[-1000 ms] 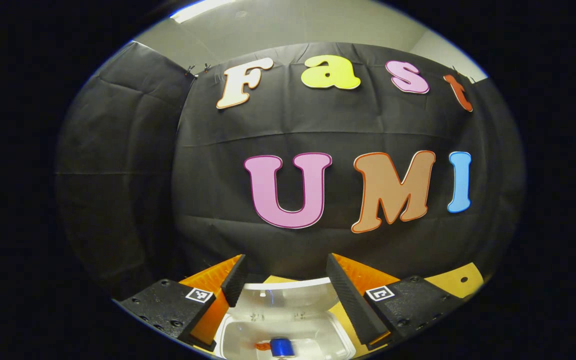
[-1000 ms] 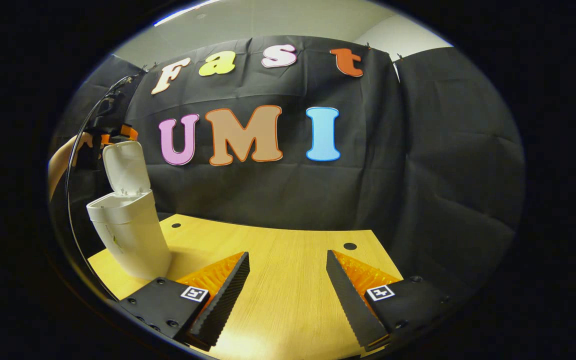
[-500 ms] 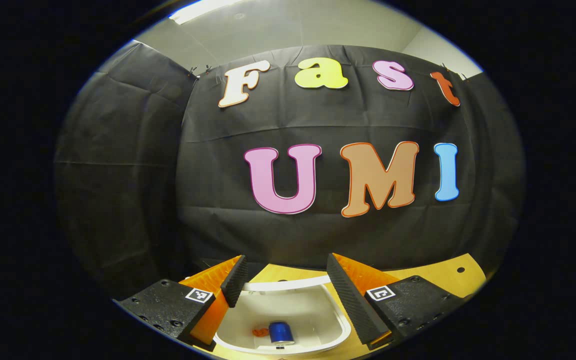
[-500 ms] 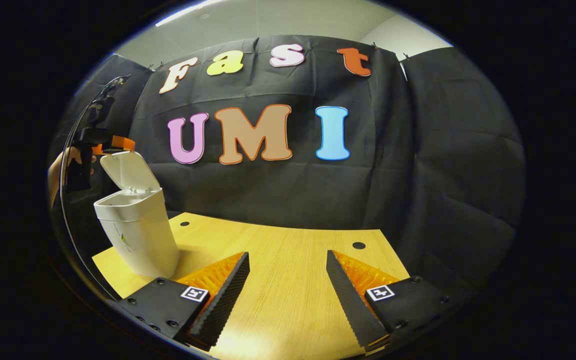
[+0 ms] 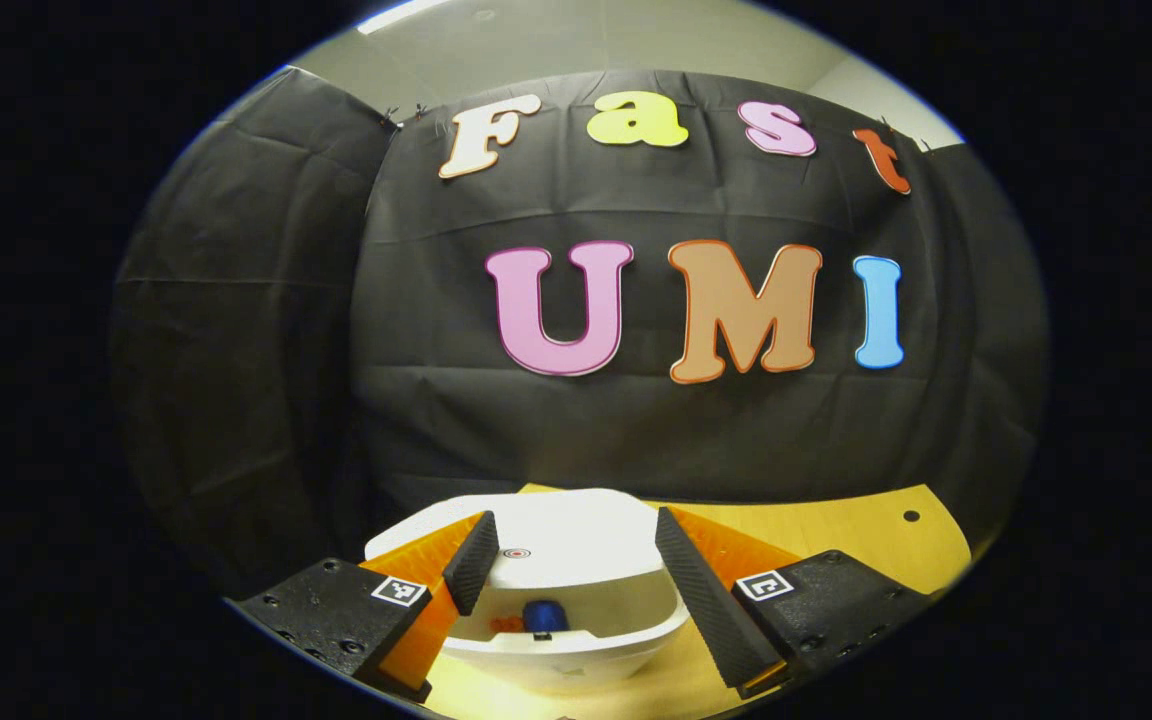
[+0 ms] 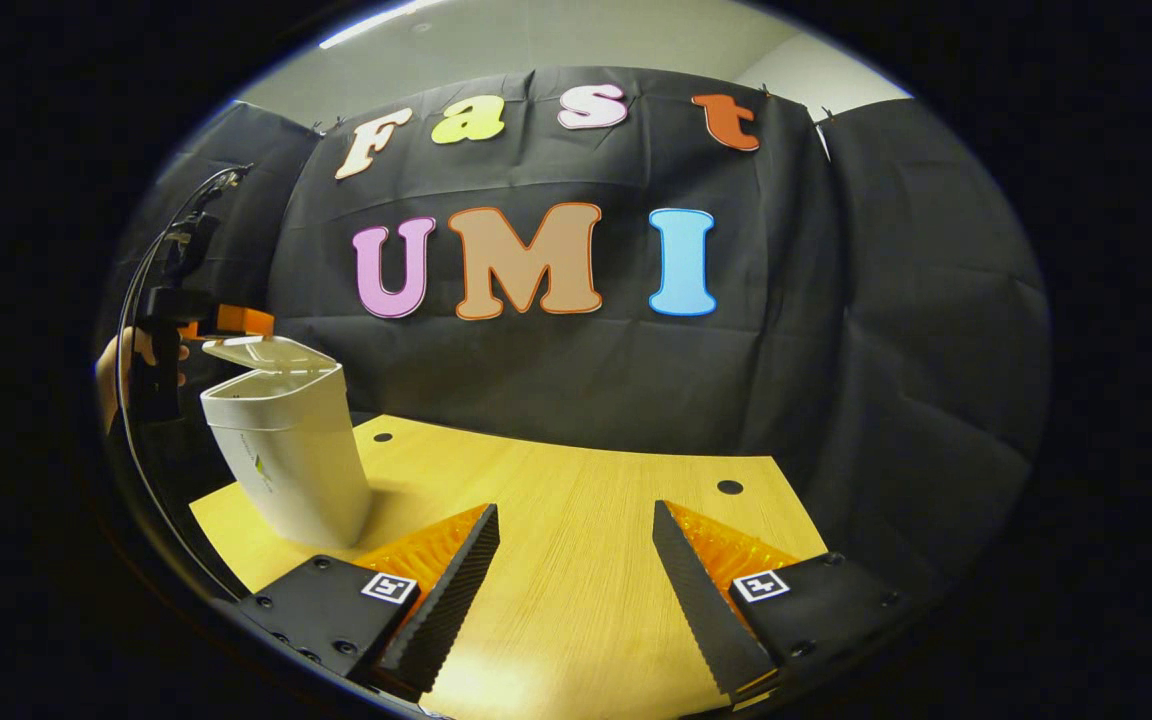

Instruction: Press the lid of the desktop garbage bin to open it, pick up the crumpled paper on the desktop and throw it into the bin, then pick up the pop can on the desktop and drop it into the bin, and finally close the garbage bin lid.

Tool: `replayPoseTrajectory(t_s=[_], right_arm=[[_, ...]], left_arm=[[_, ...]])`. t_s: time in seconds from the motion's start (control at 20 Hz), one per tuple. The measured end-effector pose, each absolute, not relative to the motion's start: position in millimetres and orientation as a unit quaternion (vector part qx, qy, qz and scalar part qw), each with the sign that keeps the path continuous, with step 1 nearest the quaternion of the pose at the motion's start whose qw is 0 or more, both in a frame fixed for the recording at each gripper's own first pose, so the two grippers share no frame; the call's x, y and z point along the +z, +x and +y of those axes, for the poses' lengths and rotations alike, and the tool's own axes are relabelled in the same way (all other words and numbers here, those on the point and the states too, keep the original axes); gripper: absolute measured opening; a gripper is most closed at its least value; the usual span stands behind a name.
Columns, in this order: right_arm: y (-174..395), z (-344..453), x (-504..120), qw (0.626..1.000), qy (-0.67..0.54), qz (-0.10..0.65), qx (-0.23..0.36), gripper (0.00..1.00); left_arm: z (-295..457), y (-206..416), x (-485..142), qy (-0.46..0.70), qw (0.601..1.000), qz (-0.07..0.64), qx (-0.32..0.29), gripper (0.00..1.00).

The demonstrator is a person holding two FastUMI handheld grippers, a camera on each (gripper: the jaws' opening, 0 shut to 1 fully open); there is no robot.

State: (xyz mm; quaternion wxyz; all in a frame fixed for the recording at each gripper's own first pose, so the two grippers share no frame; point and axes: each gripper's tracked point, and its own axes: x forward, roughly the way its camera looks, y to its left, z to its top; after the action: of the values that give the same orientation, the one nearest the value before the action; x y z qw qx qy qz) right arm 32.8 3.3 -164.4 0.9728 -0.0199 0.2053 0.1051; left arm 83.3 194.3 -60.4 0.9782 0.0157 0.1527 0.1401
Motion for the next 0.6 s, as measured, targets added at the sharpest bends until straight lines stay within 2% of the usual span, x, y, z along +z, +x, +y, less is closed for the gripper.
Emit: replayPoseTrajectory(t_s=[0.05,0.1,0.6], right_arm=[[32.5,3.3,-164.8,0.973,-0.021,0.206,0.106,0.99],[32.8,2.7,-166.6,0.972,-0.022,0.207,0.106,0.99],[40.8,-8.2,-178.3,0.969,-0.03,0.223,0.101,0.99]], left_arm=[[193.2,81.2,-68.0,0.011,0.978,0.158,0.137,1.0],[193.3,80.2,-74.0,0.006,0.977,0.163,0.136,0.96],[188.4,81.9,-119.6,0.018,0.971,0.208,0.114,0.95]])
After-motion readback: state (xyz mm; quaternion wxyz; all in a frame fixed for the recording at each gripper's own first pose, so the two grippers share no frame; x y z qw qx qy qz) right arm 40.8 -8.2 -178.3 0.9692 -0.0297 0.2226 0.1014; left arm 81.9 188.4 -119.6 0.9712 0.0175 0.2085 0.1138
